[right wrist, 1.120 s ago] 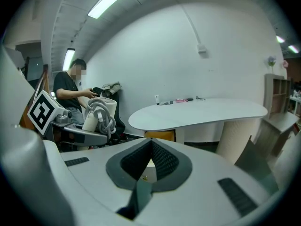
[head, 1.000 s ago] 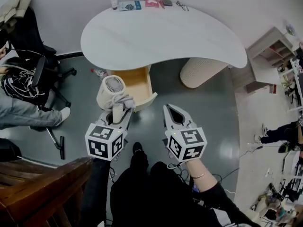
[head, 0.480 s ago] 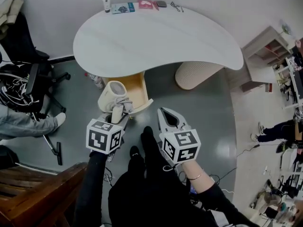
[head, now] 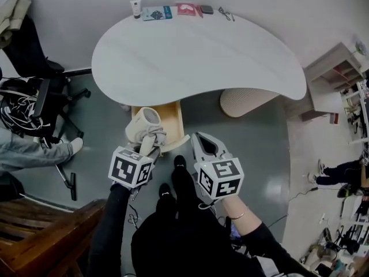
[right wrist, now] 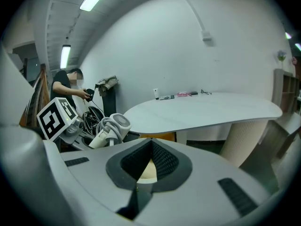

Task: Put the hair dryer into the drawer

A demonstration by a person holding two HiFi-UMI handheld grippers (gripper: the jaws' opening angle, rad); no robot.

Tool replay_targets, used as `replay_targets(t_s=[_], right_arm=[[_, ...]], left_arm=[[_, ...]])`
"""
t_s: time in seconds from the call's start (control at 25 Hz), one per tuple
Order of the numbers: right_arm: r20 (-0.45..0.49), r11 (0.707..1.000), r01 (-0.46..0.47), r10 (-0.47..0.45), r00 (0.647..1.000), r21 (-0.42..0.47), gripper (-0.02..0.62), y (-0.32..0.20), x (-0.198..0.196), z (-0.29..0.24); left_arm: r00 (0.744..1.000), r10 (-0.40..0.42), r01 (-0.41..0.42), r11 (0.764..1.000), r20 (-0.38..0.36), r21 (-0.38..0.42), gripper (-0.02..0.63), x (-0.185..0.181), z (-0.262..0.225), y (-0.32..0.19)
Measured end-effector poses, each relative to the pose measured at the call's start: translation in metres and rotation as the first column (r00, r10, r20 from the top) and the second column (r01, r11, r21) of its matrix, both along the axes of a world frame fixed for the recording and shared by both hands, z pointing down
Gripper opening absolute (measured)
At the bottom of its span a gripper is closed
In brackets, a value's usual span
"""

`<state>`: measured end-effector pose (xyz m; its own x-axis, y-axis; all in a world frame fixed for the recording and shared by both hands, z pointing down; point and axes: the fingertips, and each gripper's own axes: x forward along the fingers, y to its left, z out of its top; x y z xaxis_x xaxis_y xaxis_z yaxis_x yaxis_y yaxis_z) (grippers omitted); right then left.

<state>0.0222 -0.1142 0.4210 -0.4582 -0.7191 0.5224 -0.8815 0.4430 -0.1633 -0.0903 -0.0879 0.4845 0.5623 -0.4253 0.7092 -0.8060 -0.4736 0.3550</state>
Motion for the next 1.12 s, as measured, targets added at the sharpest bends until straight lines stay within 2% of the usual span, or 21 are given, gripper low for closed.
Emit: replay_targets(t_s=[0.32, 0.48, 0.6, 0.8, 0.96, 1.12], right_arm=[[-0.001, 0.999, 0.032, -0.032, 0.999, -0.044, 0.002, -0.029, -0.003, 0.017], [-0.004, 0.997, 0.046, -0.047, 0.999, -0.057, 0.002, -0.038, -0.001, 0.024], [-0.003, 0.996, 0.054, -0.054, 0.999, -0.065, 0.002, -0.045, 0.000, 0.028], [-0.002, 0.995, 0.062, -0.062, 0.998, -0.081, 0.002, -0.058, 0.002, 0.033], [-0.002, 0.993, 0.063, -0.064, 0.998, -0.100, 0.002, -0.069, 0.005, 0.040], [-0.003, 0.991, 0.061, -0.062, 0.998, -0.120, 0.002, -0.078, 0.010, 0.046]], left_arm=[[0.986, 0.144, -0.135, 0.986, 0.085, -0.100, 0.098, 0.007, 0.025, -0.009], [0.974, 0.203, -0.184, 0.968, 0.102, -0.170, 0.098, 0.011, 0.042, -0.008], [0.963, 0.250, -0.223, 0.946, 0.096, -0.235, 0.098, 0.015, 0.052, -0.007], [0.926, 0.357, -0.306, 0.898, 0.119, -0.317, 0.098, 0.018, 0.066, -0.010], [0.905, 0.405, -0.334, 0.869, 0.135, -0.366, 0.098, 0.017, 0.079, -0.018], [0.877, 0.459, -0.363, 0.828, 0.145, -0.427, 0.098, 0.014, 0.096, -0.024]])
